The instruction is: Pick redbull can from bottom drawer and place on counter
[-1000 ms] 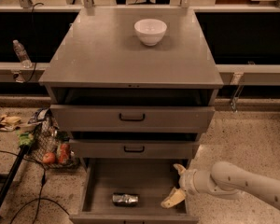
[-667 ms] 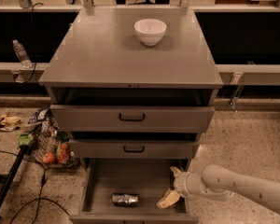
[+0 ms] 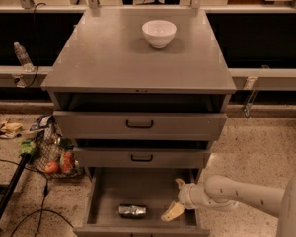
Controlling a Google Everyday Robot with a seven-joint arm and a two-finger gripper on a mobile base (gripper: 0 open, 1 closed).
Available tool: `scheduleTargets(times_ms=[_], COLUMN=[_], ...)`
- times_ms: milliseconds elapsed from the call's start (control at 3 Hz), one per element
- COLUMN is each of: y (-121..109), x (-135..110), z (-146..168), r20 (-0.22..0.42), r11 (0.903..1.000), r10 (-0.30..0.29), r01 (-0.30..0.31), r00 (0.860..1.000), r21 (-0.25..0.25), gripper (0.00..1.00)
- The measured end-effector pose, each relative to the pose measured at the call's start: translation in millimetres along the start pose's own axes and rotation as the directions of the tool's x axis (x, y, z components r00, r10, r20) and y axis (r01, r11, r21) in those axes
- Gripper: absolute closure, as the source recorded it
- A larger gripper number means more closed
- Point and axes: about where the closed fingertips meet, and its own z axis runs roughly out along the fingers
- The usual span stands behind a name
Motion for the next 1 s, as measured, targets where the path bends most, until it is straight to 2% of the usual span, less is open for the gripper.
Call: scheduleTargets(times_ms=[333,1000], y=[-3,-27], x=[6,18], z=[30,103], r20=[0.036,0.126], r11=[0.9996,0.9995], r10=[-0.014,-0.029], r01=[0.015,0.030], r00=[0.999,0.992], r21=[-0.024,-0.012], gripper=[0.00,0.21])
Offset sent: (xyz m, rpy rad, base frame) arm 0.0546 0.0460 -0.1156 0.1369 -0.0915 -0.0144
